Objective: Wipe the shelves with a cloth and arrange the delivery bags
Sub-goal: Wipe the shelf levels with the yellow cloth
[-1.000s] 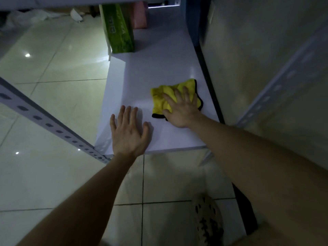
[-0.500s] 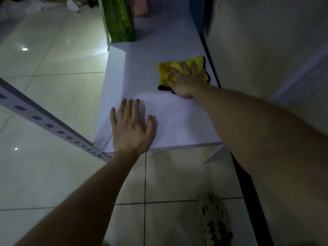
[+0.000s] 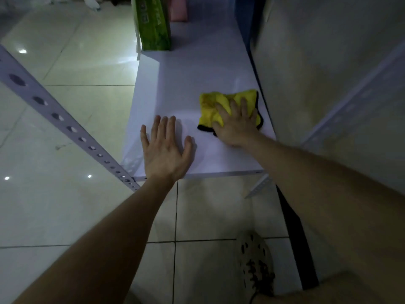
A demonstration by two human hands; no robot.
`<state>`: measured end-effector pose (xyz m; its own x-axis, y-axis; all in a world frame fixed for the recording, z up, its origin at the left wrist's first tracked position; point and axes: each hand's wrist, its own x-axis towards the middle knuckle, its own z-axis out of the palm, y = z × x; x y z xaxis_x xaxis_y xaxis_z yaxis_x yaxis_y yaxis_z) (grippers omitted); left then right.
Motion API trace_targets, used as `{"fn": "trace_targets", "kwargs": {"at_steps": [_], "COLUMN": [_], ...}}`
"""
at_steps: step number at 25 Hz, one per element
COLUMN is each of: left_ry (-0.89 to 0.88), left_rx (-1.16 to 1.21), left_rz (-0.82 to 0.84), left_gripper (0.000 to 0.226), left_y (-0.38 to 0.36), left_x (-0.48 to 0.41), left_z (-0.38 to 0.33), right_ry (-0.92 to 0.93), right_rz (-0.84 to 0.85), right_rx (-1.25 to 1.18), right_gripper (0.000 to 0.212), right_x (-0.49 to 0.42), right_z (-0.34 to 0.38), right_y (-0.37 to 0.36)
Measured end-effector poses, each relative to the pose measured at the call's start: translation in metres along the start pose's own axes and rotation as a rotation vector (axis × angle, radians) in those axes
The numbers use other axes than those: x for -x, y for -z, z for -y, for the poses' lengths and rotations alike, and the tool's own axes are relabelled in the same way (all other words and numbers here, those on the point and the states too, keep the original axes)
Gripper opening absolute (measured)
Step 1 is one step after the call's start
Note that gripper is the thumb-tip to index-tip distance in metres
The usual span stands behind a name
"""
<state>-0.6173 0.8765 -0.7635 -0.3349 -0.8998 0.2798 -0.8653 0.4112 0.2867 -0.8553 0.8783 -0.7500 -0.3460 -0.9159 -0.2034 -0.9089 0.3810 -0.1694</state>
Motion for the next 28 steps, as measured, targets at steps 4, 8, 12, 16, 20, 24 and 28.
{"fn": "trace_targets", "kwargs": {"at_steps": [4,8,12,16,20,24,28], "left_ry": [-0.045,-0.115,0.029,0.56,0.385,0.322,0.271], "left_rx": [0.142,0.247,0.257,0.539,0.571,0.537,0.532], "left_rz": [-0.004,0.102,0.358,0.371,0.084,0.054,0.086], "left_gripper": [0.067,0.054,0.047,0.075,0.079,0.057,0.057], "left_y": [0.03,0.08,0.142,0.172,0.167,0.176,0.182], "left_x": [0.015,0.074,0.118,0.09,0.063,0.065,0.066], "left_z": [-0.01,0.008,0.06,0.069,0.054,0.05,0.059], "right_ry": [0.072,0.061,-0.023,0.009,0.068,0.301,0.413], "right_rz": [0.013,0.06,0.133,0.131,0.108,0.058,0.016], "right_rx": [0.016,0.012,0.018,0.031,0.003,0.034,0.059], "right_gripper": [0.077,0.072,0.069,0.068,0.069,0.071,0.074], "right_x": [0.084,0.099,0.09,0.051,0.01,0.057,0.111], "right_z": [0.006,0.012,0.031,0.061,0.128,0.164,0.121], "right_y": [-0.032,-0.028,-0.021,-0.016,-0.024,-0.045,-0.044]}}
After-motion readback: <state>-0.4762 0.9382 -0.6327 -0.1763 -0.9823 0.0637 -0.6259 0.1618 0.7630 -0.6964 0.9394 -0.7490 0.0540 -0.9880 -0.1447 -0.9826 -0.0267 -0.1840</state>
